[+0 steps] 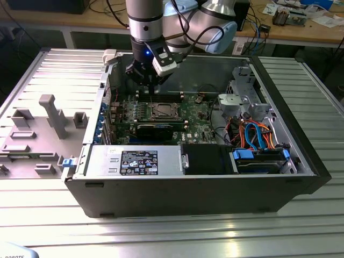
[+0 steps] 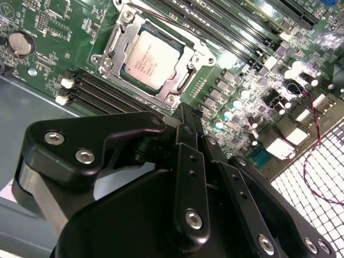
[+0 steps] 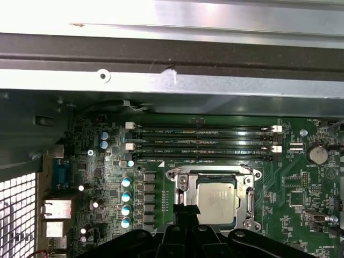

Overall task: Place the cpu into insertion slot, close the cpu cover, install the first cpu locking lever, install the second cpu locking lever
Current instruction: 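Install the first cpu locking lever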

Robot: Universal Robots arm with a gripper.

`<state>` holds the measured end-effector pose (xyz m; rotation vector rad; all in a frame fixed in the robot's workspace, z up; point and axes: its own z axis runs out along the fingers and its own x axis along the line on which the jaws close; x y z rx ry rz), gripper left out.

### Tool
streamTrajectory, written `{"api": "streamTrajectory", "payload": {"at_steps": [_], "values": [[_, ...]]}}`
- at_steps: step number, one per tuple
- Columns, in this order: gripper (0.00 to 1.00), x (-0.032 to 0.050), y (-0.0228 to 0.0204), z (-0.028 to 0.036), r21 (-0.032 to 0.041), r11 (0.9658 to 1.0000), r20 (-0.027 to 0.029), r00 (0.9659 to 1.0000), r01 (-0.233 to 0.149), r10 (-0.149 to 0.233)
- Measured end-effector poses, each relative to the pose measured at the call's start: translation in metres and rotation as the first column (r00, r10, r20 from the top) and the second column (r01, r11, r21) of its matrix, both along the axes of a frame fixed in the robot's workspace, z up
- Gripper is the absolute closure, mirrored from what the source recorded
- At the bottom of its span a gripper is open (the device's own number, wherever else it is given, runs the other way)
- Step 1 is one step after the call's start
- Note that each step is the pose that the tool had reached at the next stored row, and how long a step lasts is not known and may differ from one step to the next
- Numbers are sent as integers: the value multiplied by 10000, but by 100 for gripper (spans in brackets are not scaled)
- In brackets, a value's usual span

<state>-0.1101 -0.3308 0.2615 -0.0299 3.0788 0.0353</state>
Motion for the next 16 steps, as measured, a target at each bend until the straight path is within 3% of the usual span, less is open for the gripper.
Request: {"api": "streamTrajectory", "payload": {"at_steps": [3,5,8,10,16], "values": [[89,-25,12,-4,-3,10000,-5,10000,10,-10],[89,-40,13,-11,-3,9998,-16,9998,210,-210],[89,-42,13,-11,-6,9996,-238,9993,289,-289],[89,-42,14,-12,-10,9995,-351,9989,318,-319],[89,-97,29,-20,-26,9991,-347,9985,414,-415]]}}
